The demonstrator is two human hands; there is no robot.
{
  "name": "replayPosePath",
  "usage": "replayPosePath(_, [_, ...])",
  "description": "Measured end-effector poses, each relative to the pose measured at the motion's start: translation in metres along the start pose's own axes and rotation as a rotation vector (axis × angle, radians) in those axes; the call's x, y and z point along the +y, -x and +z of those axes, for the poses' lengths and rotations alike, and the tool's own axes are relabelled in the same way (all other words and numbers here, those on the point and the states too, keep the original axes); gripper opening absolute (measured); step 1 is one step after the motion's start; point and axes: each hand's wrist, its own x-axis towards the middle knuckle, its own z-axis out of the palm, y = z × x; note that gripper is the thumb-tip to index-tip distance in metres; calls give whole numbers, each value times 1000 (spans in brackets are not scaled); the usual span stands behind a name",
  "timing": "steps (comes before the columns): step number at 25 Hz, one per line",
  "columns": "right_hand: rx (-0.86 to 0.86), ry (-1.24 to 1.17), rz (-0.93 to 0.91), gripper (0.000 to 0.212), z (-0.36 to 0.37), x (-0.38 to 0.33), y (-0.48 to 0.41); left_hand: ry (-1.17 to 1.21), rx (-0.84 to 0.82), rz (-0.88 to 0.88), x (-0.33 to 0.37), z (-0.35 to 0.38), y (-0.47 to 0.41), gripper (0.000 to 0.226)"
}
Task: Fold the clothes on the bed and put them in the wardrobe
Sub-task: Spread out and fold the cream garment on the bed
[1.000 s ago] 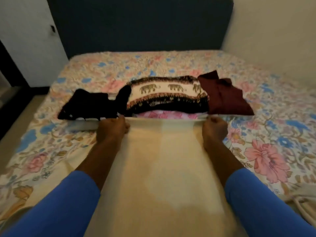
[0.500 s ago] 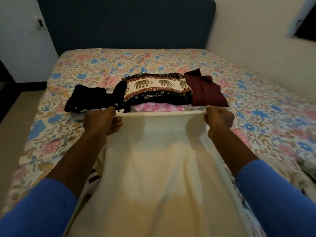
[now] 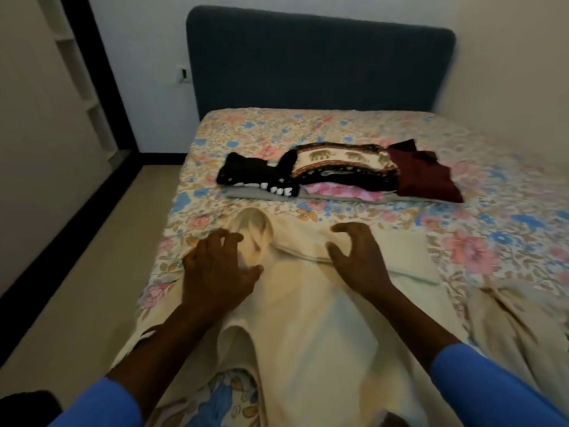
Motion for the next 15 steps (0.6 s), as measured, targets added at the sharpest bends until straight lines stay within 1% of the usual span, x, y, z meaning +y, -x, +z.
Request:
replayPosePath(2, [-199, -30, -119, 40, 42, -23, -2, 19, -52, -56, -29, 3, -10, 83])
replayPosePath(3, [-280, -27, -148, 44, 56, -28, -1, 105, -109, -78, -39, 2, -19, 78])
replayPosePath(4, [-339, 4, -175, 50, 70, -30, 1, 225, -171, -104, -49, -1, -29, 66])
replayPosePath(5, [-365, 65, -211, 55, 79, -29, 4, 317, -197, -103, -56, -4, -37, 50])
replayPosePath(6, [-368, 146, -252, 61, 86, -24, 5, 373, -169, -89, -61, -8, -46, 35])
replayPosePath(7, [-362, 218, -295, 64, 97, -19, 5, 413, -120, -95, -72, -7, -56, 26])
replayPosePath(8, [-344, 264, -316, 65, 98, -16, 6, 445, -70, -120, -78, -9, -62, 22])
replayPosePath(9, [-328, 289, -322, 65, 97, -14, 7, 493, -23, -170, -85, -8, -67, 21])
replayPosePath(11, [-305, 315, -319, 67, 100, -14, 4, 640, 82, -331, -101, -4, -84, 24])
replayPosePath(12, [-314, 324, -307, 67, 102, -15, 6, 691, 108, -410, -109, -3, -92, 26])
replayPosePath(13, [-322, 323, -296, 67, 102, -15, 9, 693, 121, -456, -116, -4, -100, 27])
replayPosePath(14, [-331, 326, -285, 66, 100, -17, 11, 658, 100, -462, -124, -8, -108, 29])
replayPosePath(15, [-325, 337, -271, 64, 99, -20, 13, 615, 28, -433, -131, -14, -113, 33])
